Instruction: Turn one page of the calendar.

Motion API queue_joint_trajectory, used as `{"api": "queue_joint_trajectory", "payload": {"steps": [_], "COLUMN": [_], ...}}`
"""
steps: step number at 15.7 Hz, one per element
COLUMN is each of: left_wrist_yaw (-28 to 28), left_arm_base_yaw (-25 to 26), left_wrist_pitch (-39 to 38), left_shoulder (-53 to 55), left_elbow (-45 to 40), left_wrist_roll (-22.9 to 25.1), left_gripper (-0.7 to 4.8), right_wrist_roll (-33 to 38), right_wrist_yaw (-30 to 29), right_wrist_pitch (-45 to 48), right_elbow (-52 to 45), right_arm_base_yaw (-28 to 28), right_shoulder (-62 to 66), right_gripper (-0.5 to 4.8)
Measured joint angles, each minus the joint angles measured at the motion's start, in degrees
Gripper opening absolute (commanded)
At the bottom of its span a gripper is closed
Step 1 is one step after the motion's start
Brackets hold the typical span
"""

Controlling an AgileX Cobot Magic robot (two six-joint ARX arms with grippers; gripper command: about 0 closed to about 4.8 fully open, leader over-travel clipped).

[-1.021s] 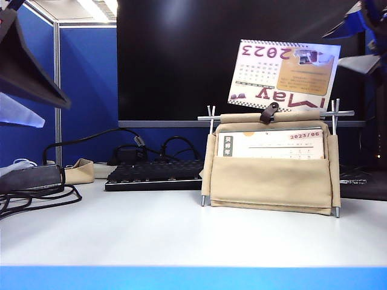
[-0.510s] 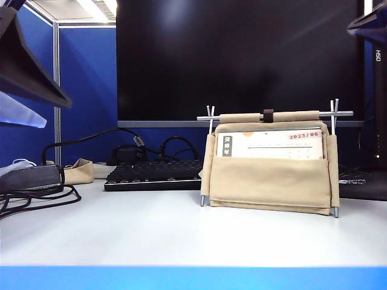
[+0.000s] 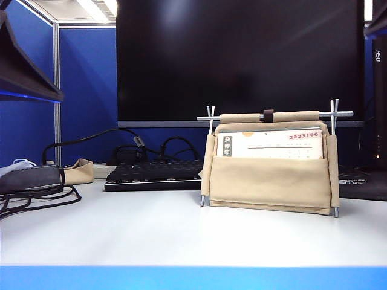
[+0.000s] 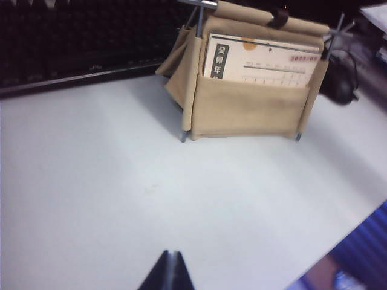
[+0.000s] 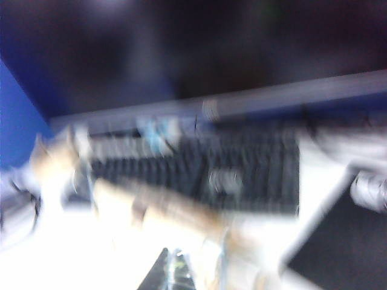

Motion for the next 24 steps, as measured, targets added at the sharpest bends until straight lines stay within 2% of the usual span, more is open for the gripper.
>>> {"api": "queue_joint_trajectory", "payload": {"steps": [1,3,6,7,9,12,17,24], "left_wrist_yaw": [0.00,-0.02,-4.15,-4.15,-2.75,-2.71,-10.38,-10.45], "left_arm_base_yaw": [0.00,0.02,0.02,0.02,0.02,0.02,0.02,0.02], "left_wrist_pitch": [0.07,2.03,5.57,5.14,4.98,6.62,8.79,7.43], "left_shoulder": [-0.07,-0.07,0.42,0.52,0.70,0.70,0.70,0.68], "left_elbow": [0.00,-0.04,-0.48,-1.16,-3.19,-7.67,-10.80,-10.88], "left_wrist_roll": [2.97,5.40,6.14,6.14,5.92,5.92,5.95,5.92], "left_gripper": [-0.06,-0.06,-0.06,-0.06,-0.06,-0.06,-0.06,-0.04], "right_wrist_roll": [-2.36,-3.13,-2.97,-2.40,-1.68,-1.55,-1.55,-1.55], "right_wrist_yaw": [2.10,6.23,22.60,25.90,29.99,31.36,35.32,35.50], "right_wrist_pitch": [-5.51,-7.26,-7.91,-8.26,-8.76,-8.37,-12.41,-14.32], "right_elbow": [-0.98,-6.16,-21.59,-25.07,-29.55,-32.89,-34.27,-34.27], "right_arm_base_yaw": [4.13,11.19,26.16,28.85,30.91,30.84,30.71,30.69], "right_shoulder": [-3.28,-9.99,-25.42,-28.68,-33.35,-36.28,-36.09,-36.09], "right_gripper": [-0.09,-0.09,-0.09,-0.09,-0.08,-0.08,-0.08,-0.09]}}
